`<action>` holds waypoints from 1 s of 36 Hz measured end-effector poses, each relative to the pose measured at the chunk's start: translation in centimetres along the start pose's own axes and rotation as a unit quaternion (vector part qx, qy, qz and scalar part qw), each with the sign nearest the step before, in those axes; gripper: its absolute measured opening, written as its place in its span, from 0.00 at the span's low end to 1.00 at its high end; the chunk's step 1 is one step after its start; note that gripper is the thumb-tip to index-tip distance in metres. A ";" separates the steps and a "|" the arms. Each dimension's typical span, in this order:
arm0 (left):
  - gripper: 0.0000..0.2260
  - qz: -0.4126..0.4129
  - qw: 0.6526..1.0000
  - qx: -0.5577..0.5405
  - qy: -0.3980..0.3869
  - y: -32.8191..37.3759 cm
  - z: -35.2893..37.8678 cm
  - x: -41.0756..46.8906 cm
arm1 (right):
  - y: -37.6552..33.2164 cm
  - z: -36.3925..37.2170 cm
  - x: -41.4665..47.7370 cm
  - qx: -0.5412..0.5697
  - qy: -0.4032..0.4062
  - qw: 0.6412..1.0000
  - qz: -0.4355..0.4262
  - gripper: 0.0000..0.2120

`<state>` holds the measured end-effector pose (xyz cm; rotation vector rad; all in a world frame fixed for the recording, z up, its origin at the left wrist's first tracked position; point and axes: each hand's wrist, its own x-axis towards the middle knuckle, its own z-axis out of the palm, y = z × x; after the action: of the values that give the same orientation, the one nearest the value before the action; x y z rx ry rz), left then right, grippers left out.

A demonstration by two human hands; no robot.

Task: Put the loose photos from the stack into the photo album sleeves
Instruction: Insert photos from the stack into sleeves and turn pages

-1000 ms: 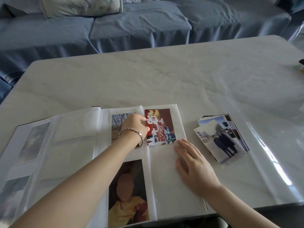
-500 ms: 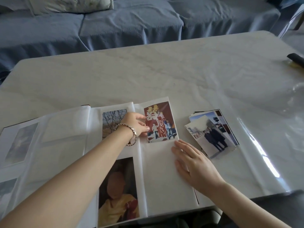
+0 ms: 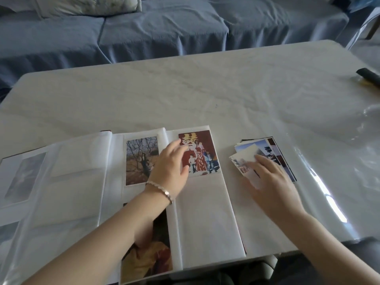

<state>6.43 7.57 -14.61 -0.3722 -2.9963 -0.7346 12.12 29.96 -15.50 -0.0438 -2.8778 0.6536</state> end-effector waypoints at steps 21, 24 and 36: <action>0.17 0.070 0.996 0.005 -0.063 -4.6 -1.3 -6.6 | 0.9 -2.7 1.2 -0.132 -0.170 0.973 0.085 0.18; 0.14 0.163 0.985 0.025 -0.051 -4.6 -1.5 -6.5 | 0.5 -3.1 0.8 -0.119 -0.139 0.980 0.083 0.25; 0.23 -0.108 0.944 -0.280 -0.137 -3.6 -2.6 -7.7 | -9.0 -0.7 -3.1 0.074 -0.027 0.988 -0.131 0.19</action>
<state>12.95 1.56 -14.61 -0.1645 -3.0473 -1.6988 15.42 21.95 -11.59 0.3725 -2.8052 0.8228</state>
